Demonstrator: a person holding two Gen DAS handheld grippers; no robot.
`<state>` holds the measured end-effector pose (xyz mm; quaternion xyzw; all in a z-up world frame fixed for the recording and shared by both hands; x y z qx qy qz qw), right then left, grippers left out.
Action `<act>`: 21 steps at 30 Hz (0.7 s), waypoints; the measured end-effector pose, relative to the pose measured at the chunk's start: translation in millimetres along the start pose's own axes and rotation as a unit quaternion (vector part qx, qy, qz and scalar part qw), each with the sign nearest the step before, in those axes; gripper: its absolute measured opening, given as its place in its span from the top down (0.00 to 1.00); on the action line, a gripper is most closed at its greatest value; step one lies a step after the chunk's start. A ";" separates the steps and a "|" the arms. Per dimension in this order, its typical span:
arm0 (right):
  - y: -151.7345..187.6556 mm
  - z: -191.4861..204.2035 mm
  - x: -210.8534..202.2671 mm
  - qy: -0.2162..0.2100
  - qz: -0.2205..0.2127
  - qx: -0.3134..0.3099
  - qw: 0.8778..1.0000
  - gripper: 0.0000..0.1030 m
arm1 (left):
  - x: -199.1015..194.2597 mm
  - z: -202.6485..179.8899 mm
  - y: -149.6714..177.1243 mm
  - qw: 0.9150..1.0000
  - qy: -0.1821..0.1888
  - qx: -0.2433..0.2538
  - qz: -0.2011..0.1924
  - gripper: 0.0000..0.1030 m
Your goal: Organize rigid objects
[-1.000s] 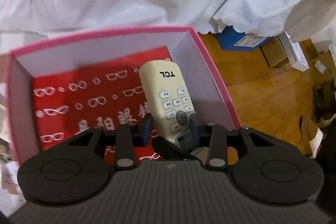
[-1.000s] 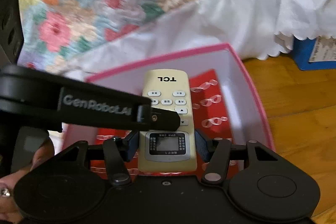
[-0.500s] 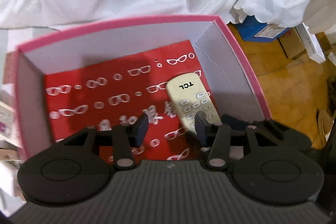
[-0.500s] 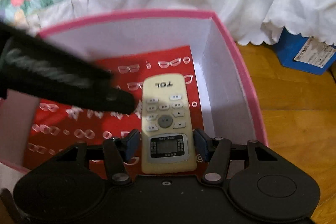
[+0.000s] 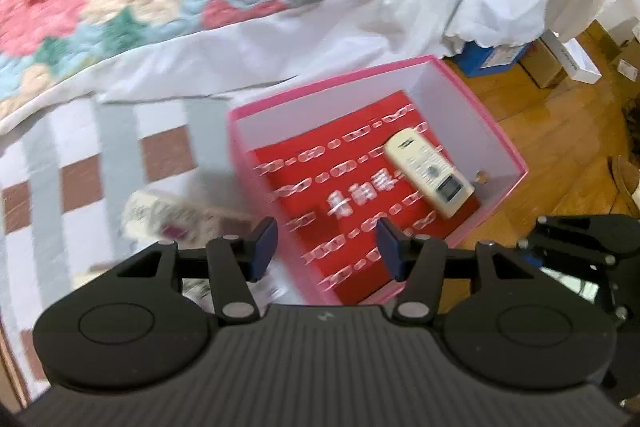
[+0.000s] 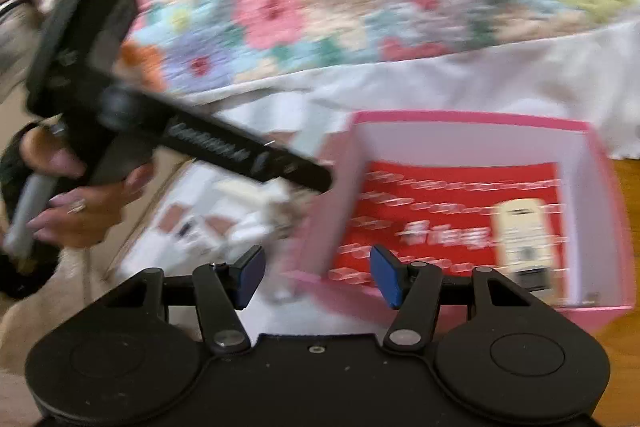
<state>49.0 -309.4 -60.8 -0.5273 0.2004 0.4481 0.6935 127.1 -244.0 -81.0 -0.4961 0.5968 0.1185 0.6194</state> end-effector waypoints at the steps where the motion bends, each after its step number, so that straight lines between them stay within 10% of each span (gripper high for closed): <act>1: 1.4 10.1 4.3 -0.014 0.005 -0.006 1.000 0.38 | -4.7 7.9 7.6 1.000 -0.004 -0.001 -0.001 0.48; 8: 36.0 65.8 58.9 -0.058 0.057 -0.052 0.995 0.39 | 10.0 49.1 65.5 0.999 -0.023 -0.024 0.022 0.48; 21: 71.5 59.0 149.4 0.114 0.042 -0.100 0.988 0.39 | 86.5 88.9 119.9 0.991 -0.013 -0.124 0.056 0.52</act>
Point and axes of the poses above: each gripper's, at about its wrist camera, not at the fingertips, and x roughly the way its jaws point, z to its left, y to its underside, the point moved 7 cm from there along x, roughly the way its jaws point, and after that the axes turned 1 degree about -x, right-handed, at the moved point
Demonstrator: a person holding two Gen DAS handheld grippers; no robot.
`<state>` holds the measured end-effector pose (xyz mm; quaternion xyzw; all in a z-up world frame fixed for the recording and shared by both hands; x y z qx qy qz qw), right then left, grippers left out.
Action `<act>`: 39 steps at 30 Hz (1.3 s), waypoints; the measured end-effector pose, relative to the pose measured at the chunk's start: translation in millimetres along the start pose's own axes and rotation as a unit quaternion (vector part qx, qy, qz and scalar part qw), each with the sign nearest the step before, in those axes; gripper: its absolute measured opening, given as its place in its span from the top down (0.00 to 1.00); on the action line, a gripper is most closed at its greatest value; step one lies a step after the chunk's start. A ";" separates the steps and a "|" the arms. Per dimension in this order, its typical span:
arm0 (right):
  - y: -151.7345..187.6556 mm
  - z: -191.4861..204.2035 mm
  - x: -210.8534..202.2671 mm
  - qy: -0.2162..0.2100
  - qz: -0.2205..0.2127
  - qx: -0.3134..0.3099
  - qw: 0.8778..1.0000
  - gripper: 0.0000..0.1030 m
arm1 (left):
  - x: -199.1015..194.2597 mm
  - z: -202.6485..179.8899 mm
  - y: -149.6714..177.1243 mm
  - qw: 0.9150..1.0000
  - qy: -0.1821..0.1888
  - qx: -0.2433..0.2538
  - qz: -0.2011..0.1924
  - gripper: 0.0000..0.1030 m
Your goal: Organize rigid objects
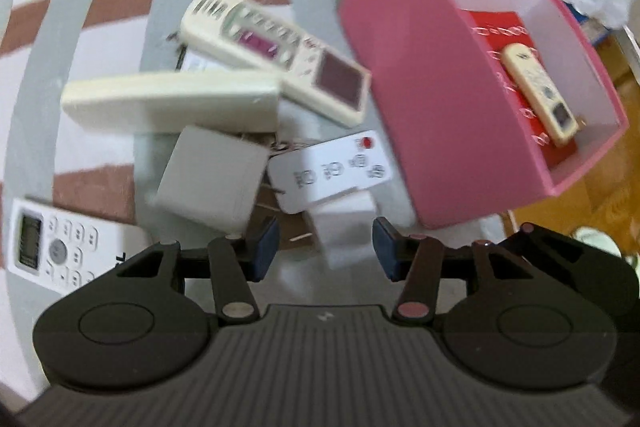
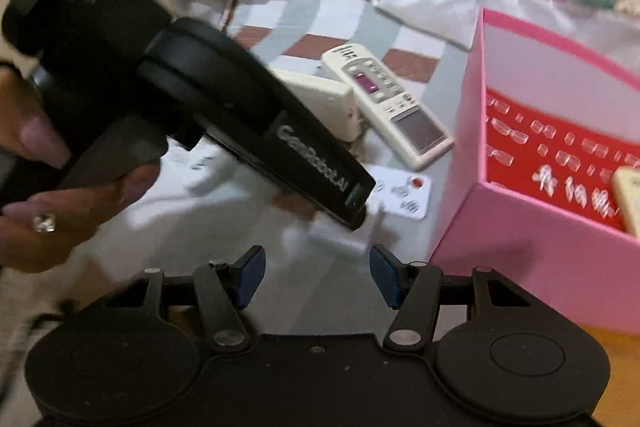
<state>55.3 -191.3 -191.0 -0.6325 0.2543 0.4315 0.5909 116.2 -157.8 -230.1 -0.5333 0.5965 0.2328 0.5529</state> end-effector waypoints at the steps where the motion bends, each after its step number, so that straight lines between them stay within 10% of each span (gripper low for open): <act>1: 1.0 -0.5 4.0 0.011 -0.003 -0.003 1.000 0.39 | 3.8 5.2 -0.1 1.000 0.002 -0.012 -0.002 0.51; 8: 8.8 -3.9 23.7 0.018 -0.034 0.024 0.999 0.52 | 12.6 14.3 1.9 0.994 0.079 -0.081 -0.011 0.62; 22: -7.9 -9.8 -41.8 -0.009 -0.063 0.020 0.998 0.54 | -62.7 -20.3 17.6 0.996 0.055 -0.025 -0.065 0.67; 39: -35.8 -91.5 -117.0 0.086 -0.152 -0.003 0.985 0.54 | -114.4 -122.9 -40.0 0.987 0.087 0.033 -0.132 0.67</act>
Point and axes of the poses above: each gripper's, at about its wrist camera, not at the fingertips, and x roughly the way its jaws point, z to its left, y to its underside, the point moved 7 cm from there along x, roughly the way its jaws point, and after that the axes turned 1 degree about -x, right-handed, at the moved point
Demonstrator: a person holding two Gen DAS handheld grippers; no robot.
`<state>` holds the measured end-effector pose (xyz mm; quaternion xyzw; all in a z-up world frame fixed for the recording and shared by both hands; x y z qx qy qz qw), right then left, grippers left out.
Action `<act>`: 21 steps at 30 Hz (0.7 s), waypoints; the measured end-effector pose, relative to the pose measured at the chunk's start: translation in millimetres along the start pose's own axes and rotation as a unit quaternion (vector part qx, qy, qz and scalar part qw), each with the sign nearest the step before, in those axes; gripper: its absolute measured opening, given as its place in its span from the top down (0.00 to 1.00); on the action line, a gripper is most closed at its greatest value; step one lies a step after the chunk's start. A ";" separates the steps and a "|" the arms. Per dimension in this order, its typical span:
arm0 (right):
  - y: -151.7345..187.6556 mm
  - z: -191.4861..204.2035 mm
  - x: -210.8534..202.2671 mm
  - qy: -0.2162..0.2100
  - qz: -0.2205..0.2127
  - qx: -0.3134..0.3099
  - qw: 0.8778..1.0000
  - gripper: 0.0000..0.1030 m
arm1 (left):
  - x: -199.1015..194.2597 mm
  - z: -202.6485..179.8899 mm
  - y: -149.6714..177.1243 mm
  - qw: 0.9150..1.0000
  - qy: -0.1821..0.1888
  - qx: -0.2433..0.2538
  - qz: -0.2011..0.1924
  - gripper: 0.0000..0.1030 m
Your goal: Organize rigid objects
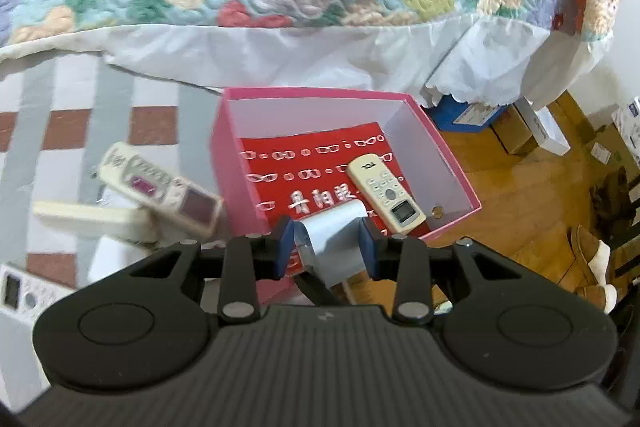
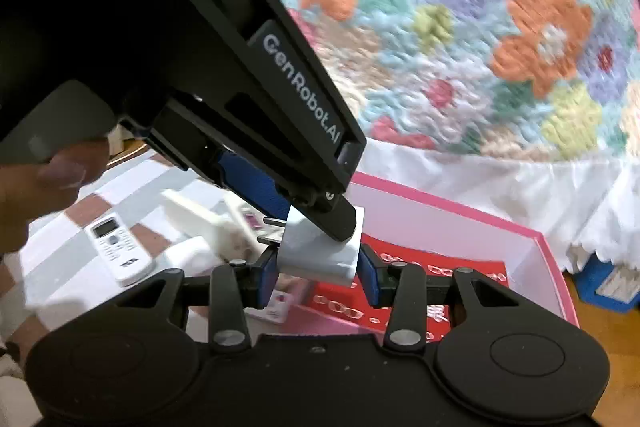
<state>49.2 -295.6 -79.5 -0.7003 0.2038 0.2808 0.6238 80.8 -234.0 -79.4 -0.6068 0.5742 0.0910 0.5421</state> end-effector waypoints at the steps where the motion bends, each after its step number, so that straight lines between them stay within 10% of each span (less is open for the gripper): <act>1: 1.4 -3.9 4.5 0.000 0.007 0.010 1.000 0.54 | 7.9 -5.2 -3.6 1.000 0.001 0.002 0.007 0.67; 21: 58.2 -114.8 93.2 -0.031 0.226 0.129 0.965 0.54 | 173.3 -30.6 -11.6 0.986 -0.014 -0.092 0.136 0.68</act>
Point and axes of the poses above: each gripper's, at about its wrist camera, not at the fingertips, and x roughly the way its jaws point, z to its left, y to its underside, the point moved 7 cm from there along x, roughly the way its jaws point, and after that the axes turned 1 degree about -x, right-handed, at the moved point
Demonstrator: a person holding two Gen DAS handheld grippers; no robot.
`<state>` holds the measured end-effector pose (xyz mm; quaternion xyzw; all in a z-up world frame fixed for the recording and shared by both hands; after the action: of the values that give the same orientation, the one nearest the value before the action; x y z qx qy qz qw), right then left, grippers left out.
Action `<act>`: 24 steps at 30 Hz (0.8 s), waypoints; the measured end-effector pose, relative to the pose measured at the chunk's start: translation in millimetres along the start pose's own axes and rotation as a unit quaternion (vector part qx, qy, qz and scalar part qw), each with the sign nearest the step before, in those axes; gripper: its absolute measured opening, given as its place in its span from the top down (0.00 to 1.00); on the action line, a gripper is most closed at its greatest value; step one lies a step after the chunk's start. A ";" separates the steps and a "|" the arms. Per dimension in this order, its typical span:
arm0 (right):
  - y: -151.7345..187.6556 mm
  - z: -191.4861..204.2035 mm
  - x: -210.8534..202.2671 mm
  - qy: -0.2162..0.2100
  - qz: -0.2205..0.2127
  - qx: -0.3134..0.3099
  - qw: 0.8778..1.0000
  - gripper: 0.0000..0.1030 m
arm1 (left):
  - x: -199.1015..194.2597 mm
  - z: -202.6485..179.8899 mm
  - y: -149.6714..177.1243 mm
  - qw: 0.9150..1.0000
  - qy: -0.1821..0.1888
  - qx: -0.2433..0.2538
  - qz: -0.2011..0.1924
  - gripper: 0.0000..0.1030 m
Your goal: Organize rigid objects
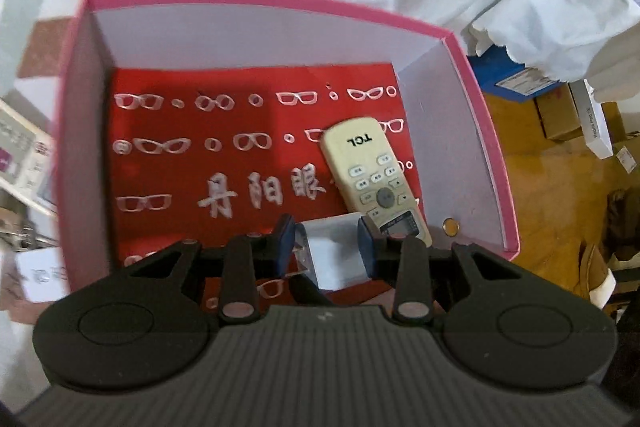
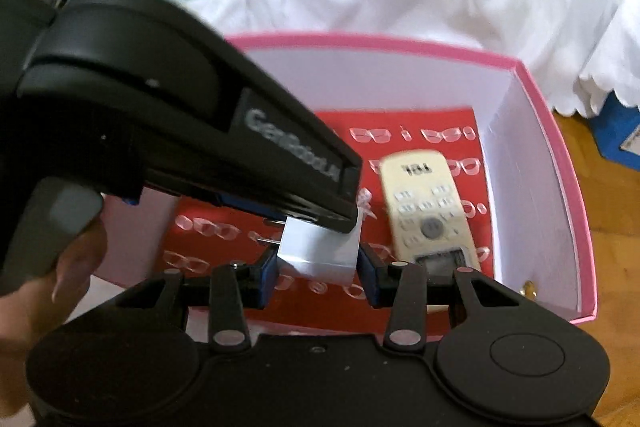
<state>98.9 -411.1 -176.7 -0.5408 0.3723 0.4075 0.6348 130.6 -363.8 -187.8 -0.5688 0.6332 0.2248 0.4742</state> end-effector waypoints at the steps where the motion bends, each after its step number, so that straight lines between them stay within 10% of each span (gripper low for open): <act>1: -0.3 -4.6 2.3 0.000 0.007 0.008 1.000 0.54 | 3.8 -0.9 -0.2 1.000 0.002 -0.001 0.001 0.68; 13: -0.5 -15.1 -26.6 -0.007 -0.043 0.011 0.999 0.41 | -43.6 14.3 1.7 0.998 -0.011 0.056 -0.036 0.60; 24: 3.1 98.2 -113.1 -0.166 -0.109 -0.096 0.975 0.38 | -165.0 86.4 8.2 0.989 -0.082 0.118 -0.043 0.53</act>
<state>55.1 -326.6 -61.0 -0.5616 0.1598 0.4532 0.6735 136.7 -206.8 -87.5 -0.5152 0.5892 0.1739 0.5976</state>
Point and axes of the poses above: each gripper's, at about its wrist camera, not at the fingertips, and x roughly the way its jaws point, z to its left, y to its underside, the point moved 7 cm from there along x, roughly the way its jaws point, and after that the axes turned 1 degree about -x, right-handed, at the moved point
